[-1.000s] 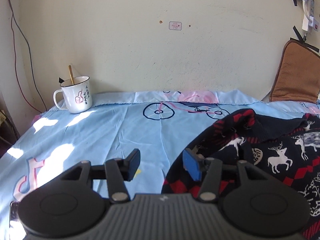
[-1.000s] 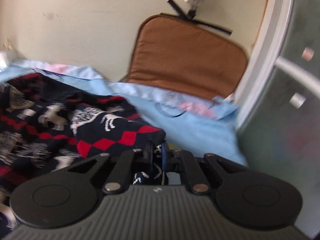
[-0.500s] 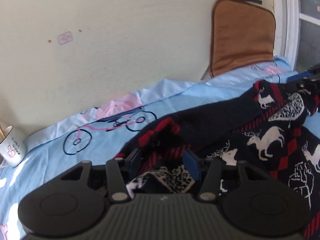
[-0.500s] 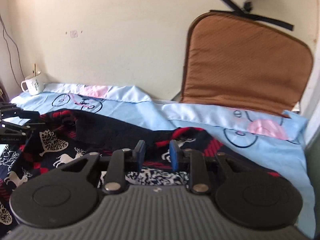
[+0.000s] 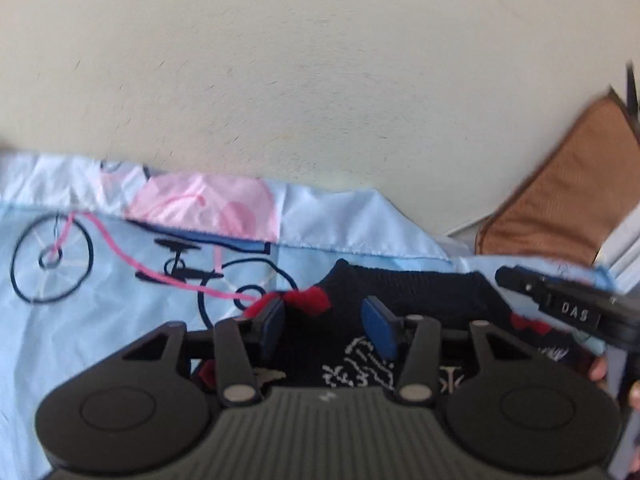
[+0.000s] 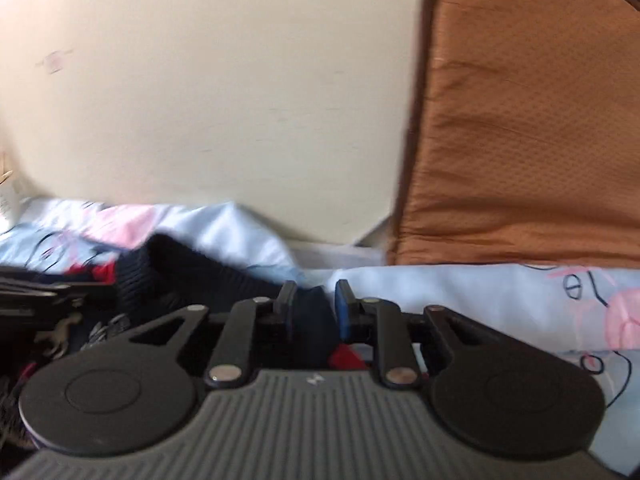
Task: Fold small clothes
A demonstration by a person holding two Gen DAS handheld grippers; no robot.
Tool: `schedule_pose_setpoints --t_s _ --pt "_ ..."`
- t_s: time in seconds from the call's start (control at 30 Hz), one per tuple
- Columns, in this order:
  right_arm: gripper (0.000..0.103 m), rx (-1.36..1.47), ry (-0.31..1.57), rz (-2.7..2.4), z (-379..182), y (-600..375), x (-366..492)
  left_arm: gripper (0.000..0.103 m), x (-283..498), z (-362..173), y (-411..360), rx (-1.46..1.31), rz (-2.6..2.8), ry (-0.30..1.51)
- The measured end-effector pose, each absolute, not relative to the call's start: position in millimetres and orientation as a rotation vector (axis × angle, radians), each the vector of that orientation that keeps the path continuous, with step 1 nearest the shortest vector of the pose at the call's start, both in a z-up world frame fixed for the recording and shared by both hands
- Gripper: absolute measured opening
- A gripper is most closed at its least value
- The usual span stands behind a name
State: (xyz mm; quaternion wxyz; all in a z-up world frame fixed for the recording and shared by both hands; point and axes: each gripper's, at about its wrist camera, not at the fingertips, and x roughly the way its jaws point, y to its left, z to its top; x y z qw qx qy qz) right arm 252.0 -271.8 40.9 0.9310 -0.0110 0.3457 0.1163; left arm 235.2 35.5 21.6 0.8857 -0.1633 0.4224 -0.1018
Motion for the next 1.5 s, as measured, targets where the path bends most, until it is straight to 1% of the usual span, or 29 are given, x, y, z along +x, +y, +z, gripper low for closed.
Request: schedule_pose_setpoints --t_s 0.1,0.17,0.27,0.33,0.37,0.4,0.43,0.47,0.53,0.57,0.6,0.63,0.7,0.73,0.77,0.8,0.83,0.87,0.93,1.0,1.03,1.1,1.13,1.2,1.23,1.27,1.33,1.4,1.5 --pt "0.025 0.083 0.719 0.28 52 -291 243 0.048 209 35 64 -0.4 -0.291 0.842" --pt "0.025 0.074 0.699 0.297 62 -297 222 0.056 177 47 83 -0.374 -0.31 0.799" --pt "0.025 0.098 0.697 0.352 76 -306 185 0.063 124 70 119 -0.296 -0.281 0.73" --pt "0.025 0.092 0.706 0.386 81 -303 161 0.064 91 81 150 -0.247 -0.223 0.706" --pt "0.026 0.09 0.711 0.409 84 -300 150 0.068 74 84 162 -0.237 -0.197 0.704" --pt "0.027 0.089 0.72 0.432 85 -295 138 0.071 59 85 174 -0.235 -0.175 0.708" --pt "0.027 0.088 0.732 0.458 85 -289 127 0.077 44 86 185 -0.237 -0.153 0.717" --pt "0.028 0.085 0.743 0.487 84 -281 117 0.081 30 85 193 -0.24 -0.14 0.728" --pt "0.03 0.073 0.758 0.548 81 -262 98 0.082 2 82 205 -0.25 -0.141 0.747" --pt "0.031 0.068 0.768 0.583 77 -252 90 0.088 -9 80 208 -0.262 -0.152 0.751" --pt "0.032 0.063 0.775 0.614 74 -242 81 0.091 -18 75 209 -0.278 -0.17 0.759" --pt "0.032 0.057 0.781 0.64 71 -233 72 0.094 -24 72 207 -0.284 -0.189 0.769" --pt "0.034 0.035 0.787 0.672 64 -217 56 0.094 -34 64 197 -0.262 -0.235 0.793" --pt "0.034 0.029 0.789 0.681 61 -210 49 0.086 -36 58 187 -0.228 -0.254 0.795" --pt "0.035 0.029 0.792 0.686 58 -205 44 0.055 -35 54 178 -0.183 -0.264 0.797" --pt "0.035 0.036 0.799 0.687 54 -201 40 0.035 -32 50 170 -0.129 -0.253 0.811" --pt "0.035 0.051 0.808 0.684 50 -199 37 0.008 -27 45 162 -0.076 -0.212 0.83" --pt "0.035 0.068 0.817 0.675 47 -198 34 0.006 -20 43 159 -0.043 -0.17 0.831" --pt "0.035 0.103 0.829 0.646 43 -199 31 0.006 -7 48 169 -0.037 -0.111 0.778" --pt "0.035 0.144 0.828 0.612 43 -205 26 0.006 6 66 194 -0.017 0.072 0.651" --pt "0.035 0.157 0.823 0.599 44 -209 24 0.006 15 73 213 -0.056 0.137 0.612" --pt "0.036 0.182 0.812 0.564 45 -219 20 0.006 44 77 251 -0.229 0.179 0.637" --pt "0.037 0.189 0.815 0.55 45 -223 20 0.007 56 75 260 -0.282 0.172 0.664" --pt "0.037 0.201 0.829 0.523 42 -232 21 0.013 77 67 259 -0.284 0.188 0.71" --pt "0.037 0.21 0.833 0.513 42 -236 21 0.019 83 63 251 -0.245 0.203 0.735" --pt "0.037 0.217 0.829 0.507 43 -241 19 0.036 86 61 244 -0.208 0.225 0.753" --pt "0.037 0.217 0.794 0.487 49 -253 11 0.052 78 60 236 -0.175 0.247 0.749" --pt "0.037 0.226 0.749 0.457 55 -272 -1 0.053 61 65 236 -0.174 0.226 0.728" --pt "0.038 0.254 0.705 0.381 62 -311 -19 0.058 24 80 237 -0.157 0.191 0.678"
